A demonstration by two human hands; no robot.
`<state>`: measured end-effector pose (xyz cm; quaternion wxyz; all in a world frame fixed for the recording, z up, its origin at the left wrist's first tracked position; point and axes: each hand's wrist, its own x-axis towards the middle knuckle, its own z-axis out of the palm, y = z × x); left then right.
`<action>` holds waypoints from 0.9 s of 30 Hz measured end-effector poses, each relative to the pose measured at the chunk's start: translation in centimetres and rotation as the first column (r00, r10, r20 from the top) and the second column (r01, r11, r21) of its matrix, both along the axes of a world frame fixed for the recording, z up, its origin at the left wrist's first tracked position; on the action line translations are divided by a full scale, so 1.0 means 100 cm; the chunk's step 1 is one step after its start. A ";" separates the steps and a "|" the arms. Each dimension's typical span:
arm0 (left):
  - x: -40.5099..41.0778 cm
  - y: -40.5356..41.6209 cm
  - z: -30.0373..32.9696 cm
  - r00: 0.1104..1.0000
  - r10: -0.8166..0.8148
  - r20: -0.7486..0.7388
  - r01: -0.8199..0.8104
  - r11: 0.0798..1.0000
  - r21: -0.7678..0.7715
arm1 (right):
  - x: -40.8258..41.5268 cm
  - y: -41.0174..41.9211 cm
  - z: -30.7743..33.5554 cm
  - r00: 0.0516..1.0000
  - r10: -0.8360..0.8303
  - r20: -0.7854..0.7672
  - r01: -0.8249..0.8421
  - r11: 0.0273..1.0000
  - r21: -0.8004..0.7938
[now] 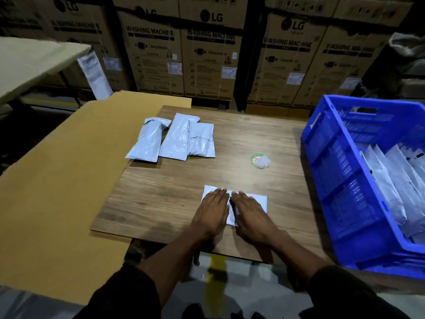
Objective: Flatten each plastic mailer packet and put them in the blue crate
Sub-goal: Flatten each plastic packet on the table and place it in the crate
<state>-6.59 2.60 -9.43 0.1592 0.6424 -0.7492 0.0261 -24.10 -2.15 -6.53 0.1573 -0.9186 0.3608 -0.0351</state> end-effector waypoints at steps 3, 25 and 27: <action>0.001 0.001 -0.016 0.998 0.006 -0.065 -0.008 1.000 -0.023 | 0.008 0.002 0.002 1.000 -0.017 -0.006 0.018 0.997 0.078; -0.001 0.013 -0.015 0.988 0.143 -0.052 -0.139 0.988 0.067 | -0.011 0.013 -0.020 0.961 -0.239 -0.142 0.220 0.966 -0.138; -0.002 0.014 -0.014 0.987 0.152 -0.049 -0.147 0.986 0.081 | -0.023 0.012 -0.020 0.954 -0.248 -0.166 0.228 0.965 -0.128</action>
